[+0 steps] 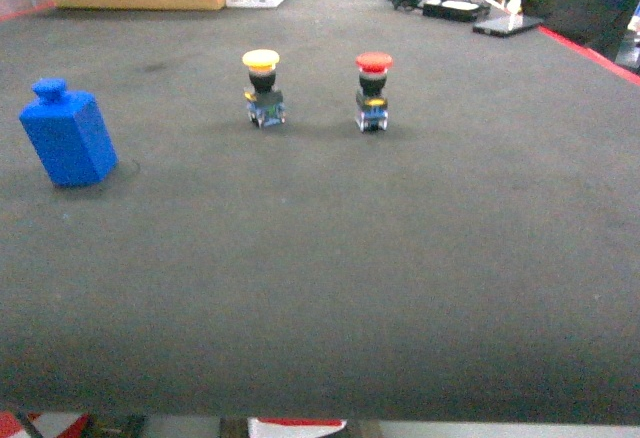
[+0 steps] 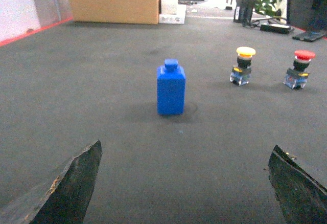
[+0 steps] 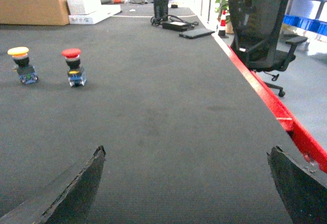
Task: Pick blue part to blue bin on bottom shelf
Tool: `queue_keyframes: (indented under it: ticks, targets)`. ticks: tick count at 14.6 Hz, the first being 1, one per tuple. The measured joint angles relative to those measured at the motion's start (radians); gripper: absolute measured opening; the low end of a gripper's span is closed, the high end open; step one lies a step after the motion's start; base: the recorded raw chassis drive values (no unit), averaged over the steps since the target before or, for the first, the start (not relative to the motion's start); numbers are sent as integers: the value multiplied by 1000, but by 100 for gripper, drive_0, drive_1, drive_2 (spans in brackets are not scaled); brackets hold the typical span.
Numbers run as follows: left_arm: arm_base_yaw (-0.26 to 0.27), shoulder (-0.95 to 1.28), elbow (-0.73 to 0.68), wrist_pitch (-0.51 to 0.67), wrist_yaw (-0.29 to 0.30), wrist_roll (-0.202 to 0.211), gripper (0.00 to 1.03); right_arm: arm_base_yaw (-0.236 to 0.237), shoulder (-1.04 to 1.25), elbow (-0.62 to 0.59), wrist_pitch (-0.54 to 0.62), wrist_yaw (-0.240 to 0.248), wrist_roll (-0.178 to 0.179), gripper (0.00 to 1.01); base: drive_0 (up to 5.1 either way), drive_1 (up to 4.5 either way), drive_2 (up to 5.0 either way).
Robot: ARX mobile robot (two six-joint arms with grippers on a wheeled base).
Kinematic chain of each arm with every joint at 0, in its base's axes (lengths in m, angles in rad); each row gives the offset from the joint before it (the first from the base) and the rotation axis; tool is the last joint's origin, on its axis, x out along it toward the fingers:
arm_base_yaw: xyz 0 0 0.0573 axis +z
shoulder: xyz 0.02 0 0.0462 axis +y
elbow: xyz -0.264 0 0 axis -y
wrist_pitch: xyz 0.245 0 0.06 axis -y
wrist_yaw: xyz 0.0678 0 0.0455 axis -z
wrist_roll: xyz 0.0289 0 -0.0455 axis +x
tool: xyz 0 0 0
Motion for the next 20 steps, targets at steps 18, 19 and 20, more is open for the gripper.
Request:
queue_keyframes:
  ticks: [18, 19, 20]
  targets:
    - [-132, 534, 24, 278, -351, -54, 98, -1, 0, 0, 0, 2, 0, 98, 0, 0, 0]
    - [-127, 753, 44, 475, -327, -56, 98, 0, 0, 0, -1, 0, 0, 98, 0, 0, 0]
    - [-128, 950, 90, 632, -312, -55, 98, 0, 0, 0, -1, 0, 0, 98, 0, 0, 0]
